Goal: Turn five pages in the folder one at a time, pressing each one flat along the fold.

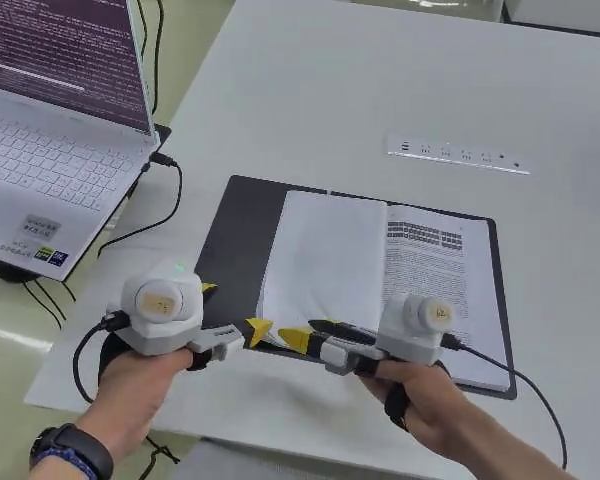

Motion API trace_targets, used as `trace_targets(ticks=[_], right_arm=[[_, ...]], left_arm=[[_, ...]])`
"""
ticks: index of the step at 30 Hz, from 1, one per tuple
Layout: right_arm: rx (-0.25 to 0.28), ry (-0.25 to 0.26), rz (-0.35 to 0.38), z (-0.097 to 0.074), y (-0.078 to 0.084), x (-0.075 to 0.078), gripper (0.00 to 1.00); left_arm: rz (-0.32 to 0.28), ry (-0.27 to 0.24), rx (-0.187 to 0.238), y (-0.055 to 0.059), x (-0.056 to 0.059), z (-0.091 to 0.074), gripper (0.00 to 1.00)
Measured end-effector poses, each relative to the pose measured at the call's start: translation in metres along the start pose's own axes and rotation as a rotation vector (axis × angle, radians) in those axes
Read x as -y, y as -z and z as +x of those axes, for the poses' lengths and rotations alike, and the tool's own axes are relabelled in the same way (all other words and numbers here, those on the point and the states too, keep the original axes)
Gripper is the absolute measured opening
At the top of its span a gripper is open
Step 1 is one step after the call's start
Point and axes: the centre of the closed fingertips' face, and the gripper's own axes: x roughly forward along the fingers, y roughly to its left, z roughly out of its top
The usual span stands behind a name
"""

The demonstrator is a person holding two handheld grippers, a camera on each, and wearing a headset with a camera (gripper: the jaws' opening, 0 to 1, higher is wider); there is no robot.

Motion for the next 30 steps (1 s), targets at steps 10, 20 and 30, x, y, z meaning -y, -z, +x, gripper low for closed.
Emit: trace_targets(ticks=[10,20,30], right_arm=[[0.067,0.067,0.013,-0.040,-0.011,0.017,0.45],[0.135,0.115,0.033,-0.062,-0.025,0.028,0.44],[0.136,0.140,0.045,-0.069,-0.020,0.036,0.45]], left_arm=[[0.068,0.070,-0.002,-0.005,0.019,0.027,0.35],[0.070,0.084,-0.053,0.024,0.021,0.049,0.12],[0.115,0.052,-0.108,0.045,0.022,0.060,0.03]])
